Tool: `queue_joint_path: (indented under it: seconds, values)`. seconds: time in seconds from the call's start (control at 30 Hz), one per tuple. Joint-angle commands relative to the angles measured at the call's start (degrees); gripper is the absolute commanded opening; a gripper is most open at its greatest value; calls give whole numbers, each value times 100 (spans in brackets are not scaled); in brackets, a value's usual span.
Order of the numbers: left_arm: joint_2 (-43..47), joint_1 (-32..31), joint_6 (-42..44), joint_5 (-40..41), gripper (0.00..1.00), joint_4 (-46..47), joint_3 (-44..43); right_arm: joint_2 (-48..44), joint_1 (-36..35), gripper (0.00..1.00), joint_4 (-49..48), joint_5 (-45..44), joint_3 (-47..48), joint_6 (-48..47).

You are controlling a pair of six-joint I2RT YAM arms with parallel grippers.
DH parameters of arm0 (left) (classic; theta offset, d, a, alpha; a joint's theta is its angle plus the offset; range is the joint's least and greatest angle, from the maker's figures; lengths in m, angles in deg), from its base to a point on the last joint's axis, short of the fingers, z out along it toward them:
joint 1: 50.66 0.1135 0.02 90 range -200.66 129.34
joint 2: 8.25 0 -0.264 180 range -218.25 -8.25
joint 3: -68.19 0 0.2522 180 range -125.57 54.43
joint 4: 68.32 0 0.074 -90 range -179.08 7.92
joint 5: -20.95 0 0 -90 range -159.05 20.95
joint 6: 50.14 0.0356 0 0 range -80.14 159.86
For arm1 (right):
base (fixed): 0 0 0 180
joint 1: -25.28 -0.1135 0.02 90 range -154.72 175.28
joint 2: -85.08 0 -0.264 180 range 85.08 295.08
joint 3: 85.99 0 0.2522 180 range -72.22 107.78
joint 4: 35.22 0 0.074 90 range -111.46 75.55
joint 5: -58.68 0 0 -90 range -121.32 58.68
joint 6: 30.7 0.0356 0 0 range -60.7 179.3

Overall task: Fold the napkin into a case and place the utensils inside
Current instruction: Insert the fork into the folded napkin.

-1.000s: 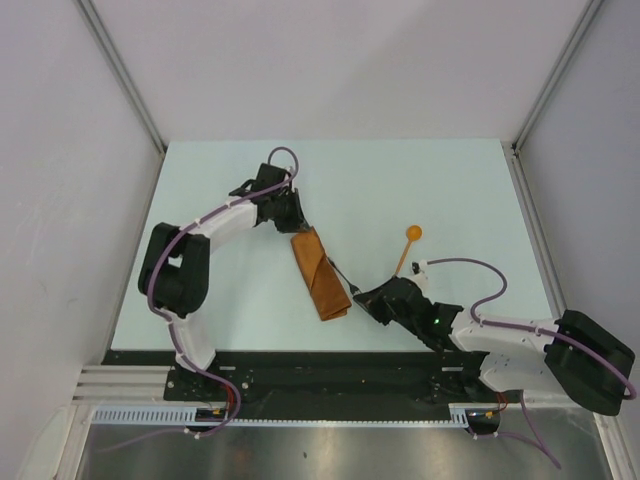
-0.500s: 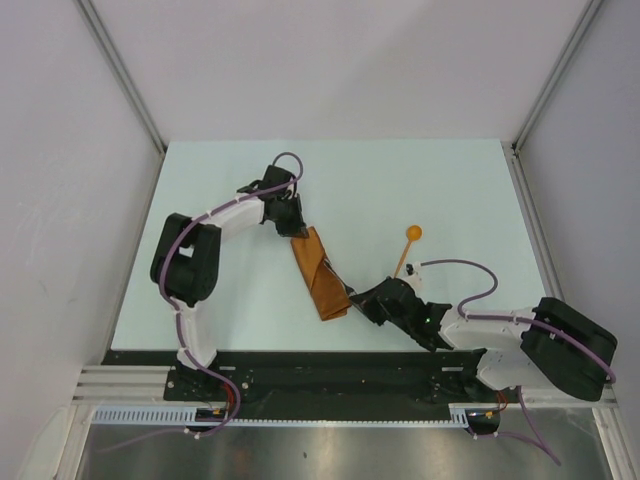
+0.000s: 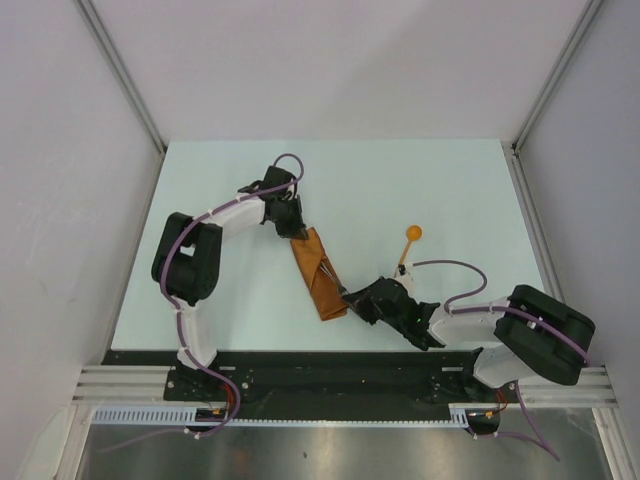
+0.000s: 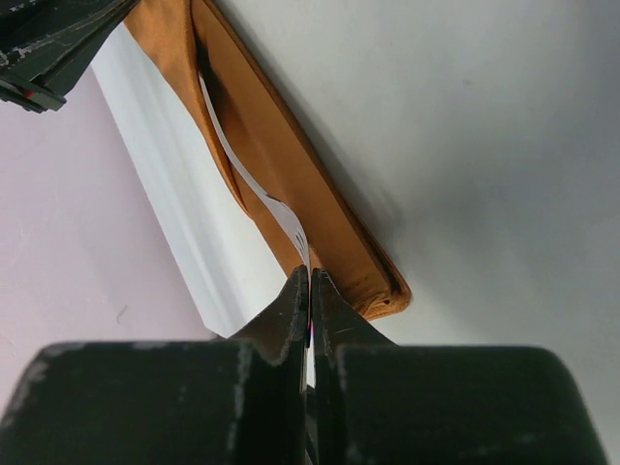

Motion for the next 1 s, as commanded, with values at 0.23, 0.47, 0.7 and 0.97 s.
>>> queue_joint_path:
  seconds: [0.23,0.47,0.7,0.97]
  values:
    - [-43,-35,86,60,2,-90,-227,551,-69,0,-1158,-300,225,145]
    - [-34,-43,112,95,1,-116,-166,911,-60,1,-1536,-405,348,216]
    - [18,-43,112,95,1,-99,-122,1192,-60,4,-1721,-581,428,444]
    - [97,-52,59,77,1,-55,-60,1579,-77,6,-1800,-704,594,813]
